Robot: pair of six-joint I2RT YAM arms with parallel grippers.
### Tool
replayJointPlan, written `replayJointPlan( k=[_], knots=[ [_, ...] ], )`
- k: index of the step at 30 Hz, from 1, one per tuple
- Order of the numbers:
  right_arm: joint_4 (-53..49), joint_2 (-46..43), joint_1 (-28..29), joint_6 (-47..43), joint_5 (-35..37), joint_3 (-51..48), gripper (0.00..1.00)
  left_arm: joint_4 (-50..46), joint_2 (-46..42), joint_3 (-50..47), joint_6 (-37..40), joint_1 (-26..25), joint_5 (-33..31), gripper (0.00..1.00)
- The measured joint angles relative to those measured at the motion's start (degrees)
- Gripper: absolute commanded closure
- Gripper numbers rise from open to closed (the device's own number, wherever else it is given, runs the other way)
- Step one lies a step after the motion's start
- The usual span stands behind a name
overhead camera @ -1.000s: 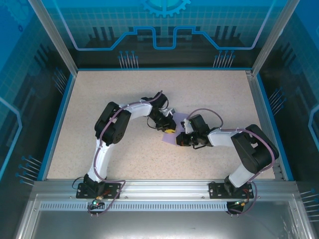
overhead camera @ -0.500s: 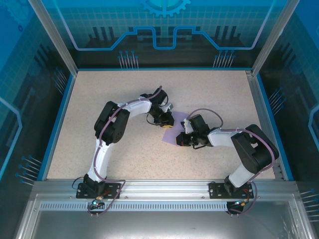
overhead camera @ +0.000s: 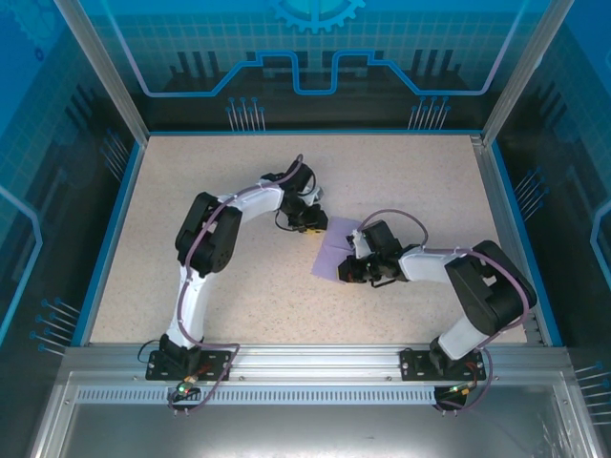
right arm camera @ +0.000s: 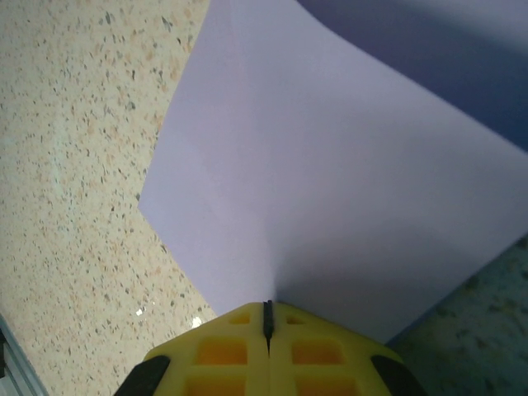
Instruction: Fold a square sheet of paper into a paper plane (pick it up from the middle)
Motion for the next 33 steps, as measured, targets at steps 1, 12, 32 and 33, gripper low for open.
replayJointPlan(
  k=[1,12,32,33],
  knots=[
    [-0.8,-0.3,0.1,0.0,0.0,0.0,0.92,0.0,-0.9,-0.4,0.0,0.1,-0.4,0.67],
    [-5.8,-7.1,-2.7,1.0,-1.9,1.6,0.81,1.4,-13.1,-10.1,-1.5,-2.7,-2.5,0.50],
    [-6.0,-4.0,-7.2,-0.9,-4.5,3.4,0.69,11.1,-16.3,-21.8,-12.0,-7.3,-2.7,0.46],
    [-5.7,-3.4,-7.2,-1.0,-4.7,3.5,0.71,11.3,-16.3,-21.8,-12.0,-7.3,-2.7,0.46]
  ],
)
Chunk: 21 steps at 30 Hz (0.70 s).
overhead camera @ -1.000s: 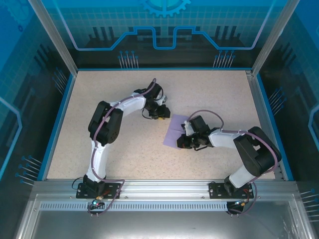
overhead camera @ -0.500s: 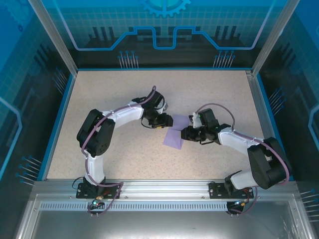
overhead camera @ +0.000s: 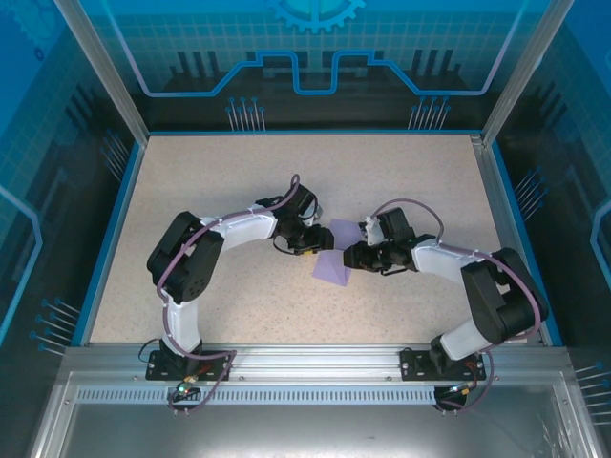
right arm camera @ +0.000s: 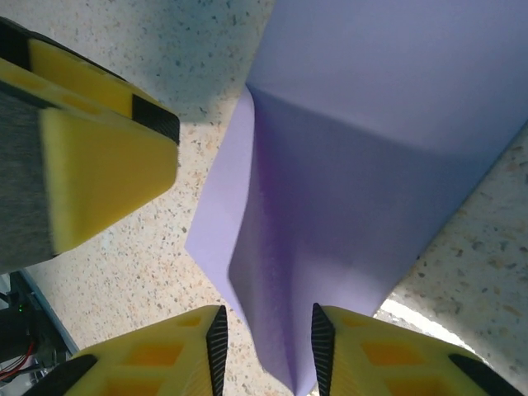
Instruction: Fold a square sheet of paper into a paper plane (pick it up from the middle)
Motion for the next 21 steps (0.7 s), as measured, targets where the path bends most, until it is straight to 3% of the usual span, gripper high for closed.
replayJointPlan(
  k=[13,21],
  knots=[
    [4.9,5.1,0.0,0.7,-2.9,0.7,0.92,1.2,0.0,-1.7,-0.2,0.0,0.0,0.45],
    [10.5,5.0,-0.8,3.7,-7.6,-0.2,0.97,6.2,-2.2,-7.6,-2.3,0.0,1.1,0.40]
  ],
)
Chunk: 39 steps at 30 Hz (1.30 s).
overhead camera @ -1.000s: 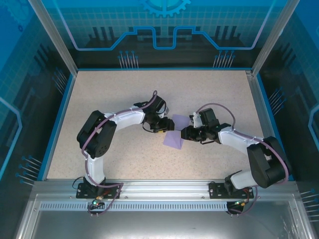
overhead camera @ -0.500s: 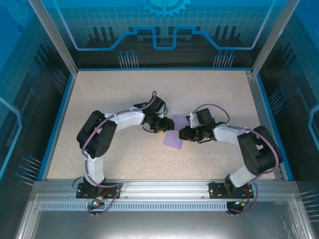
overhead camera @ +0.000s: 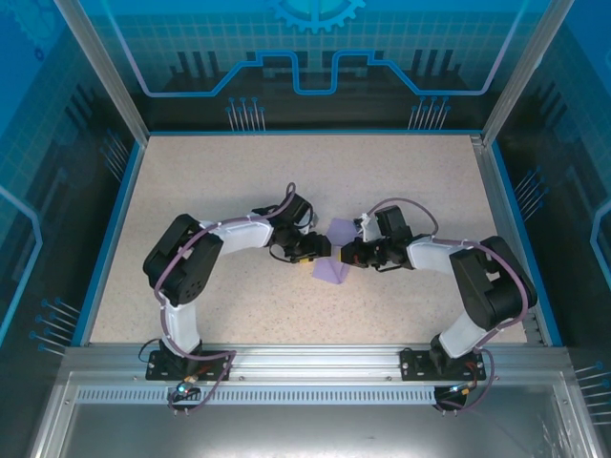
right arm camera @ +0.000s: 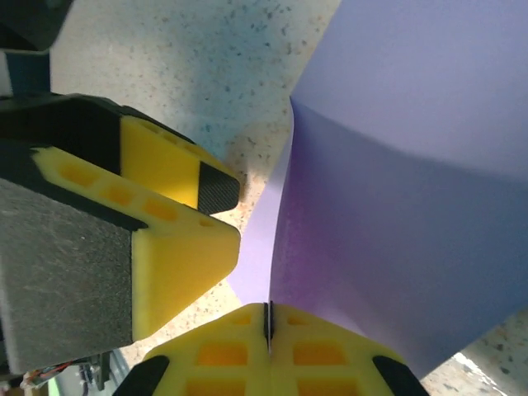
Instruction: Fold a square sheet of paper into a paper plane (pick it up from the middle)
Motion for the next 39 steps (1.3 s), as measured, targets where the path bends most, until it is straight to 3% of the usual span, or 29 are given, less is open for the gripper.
replayJointPlan(
  k=[9,19,27,39],
  knots=[
    [6.3,-1.8,-1.7,4.4,-5.4,-2.5,0.98,14.6,-5.0,-9.3,-9.2,1.4,4.2,0.39],
    [10.2,-4.4,-2.5,7.1,-8.3,-3.4,0.99,29.5,-5.0,-12.9,-19.7,1.4,7.0,0.41],
    [11.7,-5.5,-3.3,8.1,-9.0,-4.1,0.99,40.0,-3.3,-13.0,-26.7,1.4,9.5,0.50],
    [12.6,-5.6,-5.0,8.6,-10.0,-6.1,0.98,42.8,-2.9,-13.0,-29.3,1.4,11.3,0.75]
  ],
)
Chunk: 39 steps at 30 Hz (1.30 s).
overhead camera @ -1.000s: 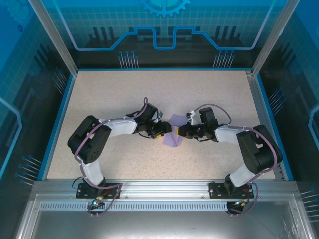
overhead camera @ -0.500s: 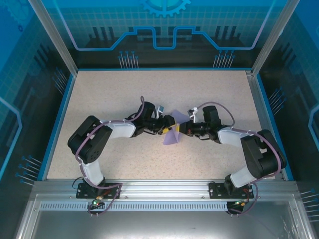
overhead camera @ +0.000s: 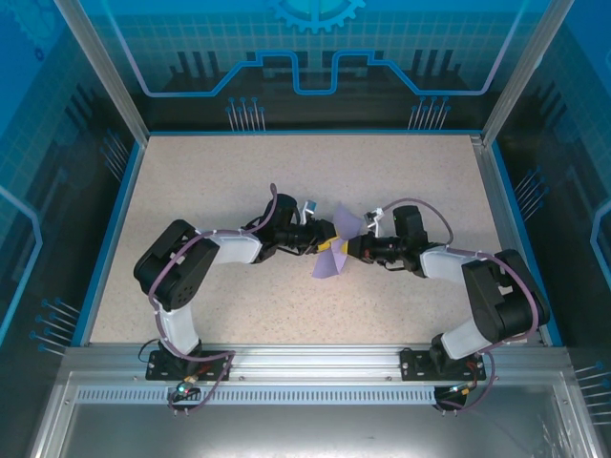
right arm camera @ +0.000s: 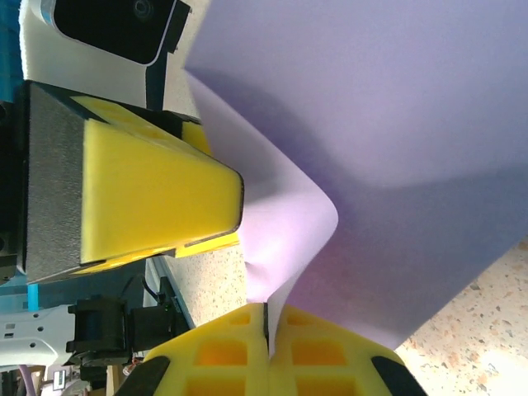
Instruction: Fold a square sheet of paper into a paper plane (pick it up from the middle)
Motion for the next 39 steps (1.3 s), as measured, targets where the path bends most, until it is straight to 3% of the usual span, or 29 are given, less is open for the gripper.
replayJointPlan(
  k=[7,18,25,28,39],
  knots=[
    [0.5,0.0,-0.7,0.2,-0.1,-0.9,0.92,-2.7,0.0,0.1,2.0,0.0,0.1,0.81],
    [0.3,-0.5,-1.5,0.5,0.0,-1.7,0.72,-8.0,0.0,1.8,5.6,0.0,0.1,0.90],
    [0.9,-2.1,-1.8,1.0,0.2,-3.9,0.42,-8.6,0.0,2.8,5.8,0.0,0.1,0.95],
    [3.5,-2.1,-2.0,3.7,0.2,-6.0,0.34,-8.5,0.0,3.2,5.7,0.0,0.1,0.95],
    [17.7,-2.1,-1.8,19.1,0.9,-10.3,0.31,-6.9,-1.6,3.5,2.1,0.0,0.3,0.95]
  ],
)
